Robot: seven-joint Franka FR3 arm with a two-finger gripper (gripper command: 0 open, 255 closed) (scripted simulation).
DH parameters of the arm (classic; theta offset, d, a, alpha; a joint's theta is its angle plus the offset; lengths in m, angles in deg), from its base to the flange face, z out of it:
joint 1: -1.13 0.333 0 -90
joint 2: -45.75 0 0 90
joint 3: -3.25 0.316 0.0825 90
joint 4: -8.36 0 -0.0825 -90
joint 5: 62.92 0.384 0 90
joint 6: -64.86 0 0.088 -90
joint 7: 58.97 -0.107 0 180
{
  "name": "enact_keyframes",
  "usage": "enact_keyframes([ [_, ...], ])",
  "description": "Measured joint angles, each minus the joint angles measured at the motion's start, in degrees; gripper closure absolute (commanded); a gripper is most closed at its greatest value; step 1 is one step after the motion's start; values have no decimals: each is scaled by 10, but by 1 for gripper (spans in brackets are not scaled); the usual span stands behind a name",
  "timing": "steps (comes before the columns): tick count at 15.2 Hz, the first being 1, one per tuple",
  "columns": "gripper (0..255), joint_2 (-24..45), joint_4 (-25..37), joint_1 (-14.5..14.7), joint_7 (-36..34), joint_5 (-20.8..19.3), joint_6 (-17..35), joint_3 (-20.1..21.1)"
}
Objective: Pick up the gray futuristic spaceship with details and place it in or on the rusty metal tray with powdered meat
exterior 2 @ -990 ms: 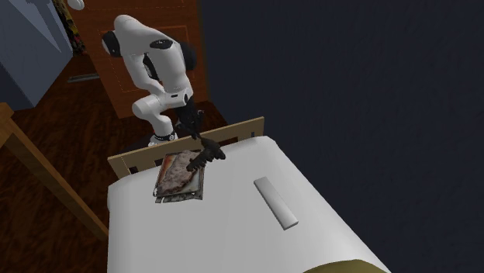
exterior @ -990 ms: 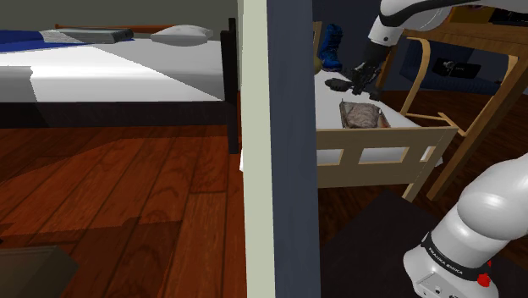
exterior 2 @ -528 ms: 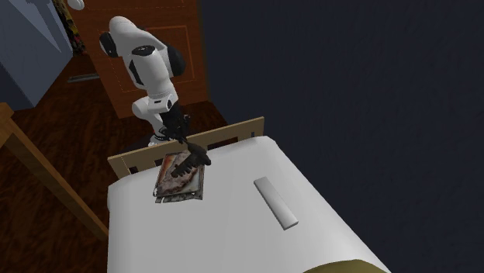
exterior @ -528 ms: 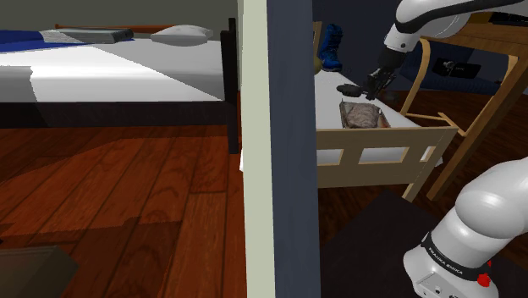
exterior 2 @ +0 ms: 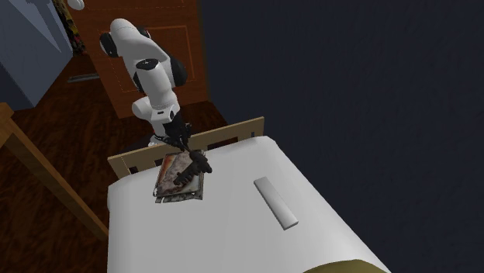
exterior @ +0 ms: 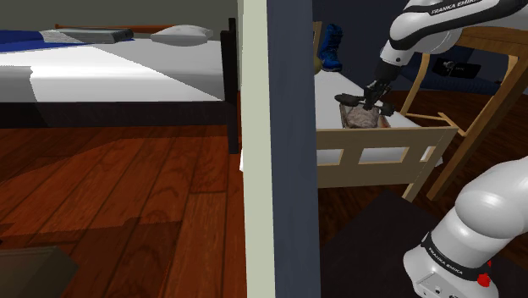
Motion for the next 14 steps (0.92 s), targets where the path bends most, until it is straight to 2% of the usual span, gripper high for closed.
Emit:
enact_keyframes([
  [3,255,5,-19,0,3,1,25,-2],
  [9,255,7,-23,1,3,2,31,-2],
  [10,0,7,-23,1,3,2,31,-2],
  [14,0,7,-23,1,3,2,30,-2],
])
